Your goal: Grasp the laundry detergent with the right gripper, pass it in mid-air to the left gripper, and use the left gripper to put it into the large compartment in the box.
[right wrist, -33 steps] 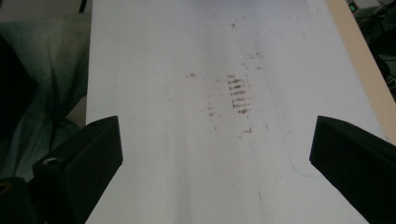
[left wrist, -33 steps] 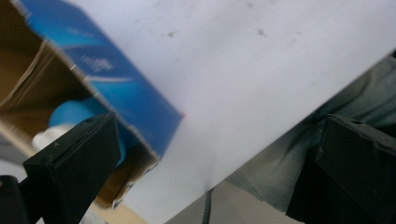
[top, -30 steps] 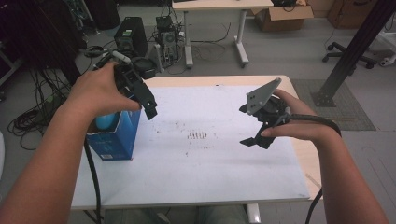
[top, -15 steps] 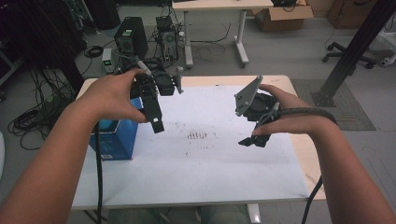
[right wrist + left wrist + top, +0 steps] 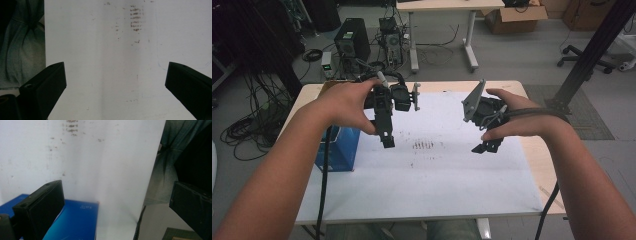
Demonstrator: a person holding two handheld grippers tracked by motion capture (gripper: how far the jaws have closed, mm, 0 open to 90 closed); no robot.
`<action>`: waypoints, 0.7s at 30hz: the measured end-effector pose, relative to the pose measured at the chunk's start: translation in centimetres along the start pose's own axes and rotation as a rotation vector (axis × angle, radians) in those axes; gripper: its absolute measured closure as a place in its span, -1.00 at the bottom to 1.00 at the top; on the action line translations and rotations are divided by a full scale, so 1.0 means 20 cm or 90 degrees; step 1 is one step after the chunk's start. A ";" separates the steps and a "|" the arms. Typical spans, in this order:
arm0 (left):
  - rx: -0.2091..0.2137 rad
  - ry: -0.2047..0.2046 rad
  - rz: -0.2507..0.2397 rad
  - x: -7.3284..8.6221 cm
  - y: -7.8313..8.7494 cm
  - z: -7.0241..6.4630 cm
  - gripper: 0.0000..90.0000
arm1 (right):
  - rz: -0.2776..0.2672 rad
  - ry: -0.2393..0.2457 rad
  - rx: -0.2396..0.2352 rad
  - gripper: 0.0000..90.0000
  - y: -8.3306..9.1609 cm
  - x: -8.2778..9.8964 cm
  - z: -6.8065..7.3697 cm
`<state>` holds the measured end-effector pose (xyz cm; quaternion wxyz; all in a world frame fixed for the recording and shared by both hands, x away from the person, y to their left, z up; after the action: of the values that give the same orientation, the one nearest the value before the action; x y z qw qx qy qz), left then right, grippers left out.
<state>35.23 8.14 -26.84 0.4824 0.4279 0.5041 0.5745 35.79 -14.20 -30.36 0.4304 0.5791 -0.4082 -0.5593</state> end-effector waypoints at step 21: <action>-0.001 -0.018 0.003 0.00 -0.02 0.00 -0.99 | 0.007 -0.007 -0.005 -0.92 -0.04 0.03 -0.03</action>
<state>35.30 8.14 -27.25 0.4883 0.4366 0.4960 0.5700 36.45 -14.49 -31.25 0.4336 0.5721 -0.4112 -0.5618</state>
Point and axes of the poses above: each handheld gripper's, and its own axes: y roughly backward along the jaws, x roughly out of its underside, z roughly to its left, the point moved 6 cm from there along -y, roughly forward along the jaws, and after that the axes turned 8 degrees about -x, right-handed, at the moved point
